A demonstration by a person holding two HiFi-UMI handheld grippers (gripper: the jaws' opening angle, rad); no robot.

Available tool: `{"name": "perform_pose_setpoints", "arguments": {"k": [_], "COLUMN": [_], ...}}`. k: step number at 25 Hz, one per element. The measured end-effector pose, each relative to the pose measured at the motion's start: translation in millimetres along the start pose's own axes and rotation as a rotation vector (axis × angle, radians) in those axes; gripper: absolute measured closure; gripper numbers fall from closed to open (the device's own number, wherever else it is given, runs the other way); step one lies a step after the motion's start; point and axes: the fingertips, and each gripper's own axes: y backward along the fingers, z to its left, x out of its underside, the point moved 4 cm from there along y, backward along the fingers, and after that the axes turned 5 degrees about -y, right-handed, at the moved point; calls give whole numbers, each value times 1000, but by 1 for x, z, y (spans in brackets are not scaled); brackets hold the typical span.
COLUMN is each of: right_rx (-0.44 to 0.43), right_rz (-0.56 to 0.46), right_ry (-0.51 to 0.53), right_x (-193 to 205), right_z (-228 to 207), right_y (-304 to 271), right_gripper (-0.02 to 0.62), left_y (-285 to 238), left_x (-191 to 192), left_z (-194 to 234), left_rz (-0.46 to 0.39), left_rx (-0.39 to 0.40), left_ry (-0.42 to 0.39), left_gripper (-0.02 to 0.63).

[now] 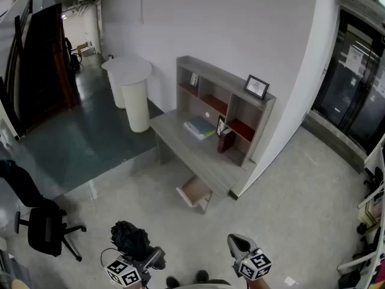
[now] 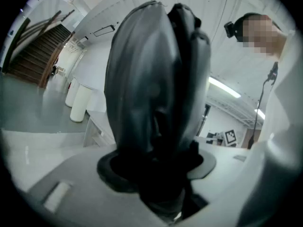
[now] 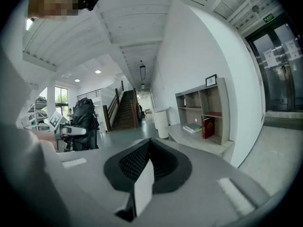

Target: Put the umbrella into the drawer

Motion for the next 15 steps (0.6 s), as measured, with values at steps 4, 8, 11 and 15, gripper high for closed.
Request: {"name": "perform_pose_setpoints", "arguments": {"k": [4,8,11,15], "right_rx": [-8,-13,-14,-28], "right_rz": [4,9,6,10], "right_ry": [-2,-2,-2,-6], "right_x": [3,3,2,3], "right_z": [2,5,4,3], "right_y": [-6,-10,-11,-10], "right_gripper": [601,601,601,601], "left_y": [-1,-3,-6,-8], "left_x": [0,1,1,2], "left_z": [3,7,7,5], "left_rz": [7,1,-1,7], "left_rx": [-4,-3,-1,-2], "left_ry": [3,6,9,10], "left_gripper": [368,368,368,368]}}
